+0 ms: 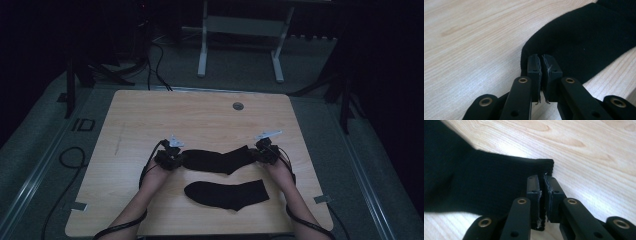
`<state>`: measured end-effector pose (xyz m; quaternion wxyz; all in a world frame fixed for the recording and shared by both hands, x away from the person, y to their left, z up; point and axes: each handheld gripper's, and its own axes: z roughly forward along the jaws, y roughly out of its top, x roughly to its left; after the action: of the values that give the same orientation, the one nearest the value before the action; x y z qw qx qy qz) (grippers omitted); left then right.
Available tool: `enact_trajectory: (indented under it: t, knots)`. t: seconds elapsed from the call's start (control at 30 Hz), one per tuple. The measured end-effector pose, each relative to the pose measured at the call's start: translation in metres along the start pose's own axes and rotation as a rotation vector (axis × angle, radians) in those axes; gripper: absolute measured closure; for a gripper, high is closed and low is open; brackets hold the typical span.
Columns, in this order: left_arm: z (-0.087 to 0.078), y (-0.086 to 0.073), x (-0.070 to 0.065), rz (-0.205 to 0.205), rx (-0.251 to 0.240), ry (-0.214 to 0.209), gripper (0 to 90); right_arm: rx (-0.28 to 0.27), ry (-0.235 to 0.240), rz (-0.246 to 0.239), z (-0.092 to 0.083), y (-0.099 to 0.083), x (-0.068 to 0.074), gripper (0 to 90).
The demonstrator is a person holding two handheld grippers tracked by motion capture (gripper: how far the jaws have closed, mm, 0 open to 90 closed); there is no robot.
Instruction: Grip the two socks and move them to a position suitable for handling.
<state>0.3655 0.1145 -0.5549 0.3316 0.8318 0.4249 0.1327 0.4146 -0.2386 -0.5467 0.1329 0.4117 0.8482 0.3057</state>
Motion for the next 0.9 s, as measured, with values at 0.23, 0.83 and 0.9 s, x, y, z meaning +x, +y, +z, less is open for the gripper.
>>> enact_trajectory:
  t: [0.23,0.83,0.9]
  knots:
    - [0.003,-0.001,-0.002,0.000,-0.001,-0.035,84.9,-0.002,-0.016,0.004,-0.011,-0.015,-0.001,83.5]
    - [-0.009,0.003,-0.008,0.002,-0.043,-0.084,68.5,-0.057,0.021,0.056,-0.041,-0.027,-0.016,62.1]
    - [-0.009,0.006,-0.007,-0.007,-0.069,-0.083,58.1,-0.058,0.015,0.047,-0.042,-0.024,-0.017,55.8]
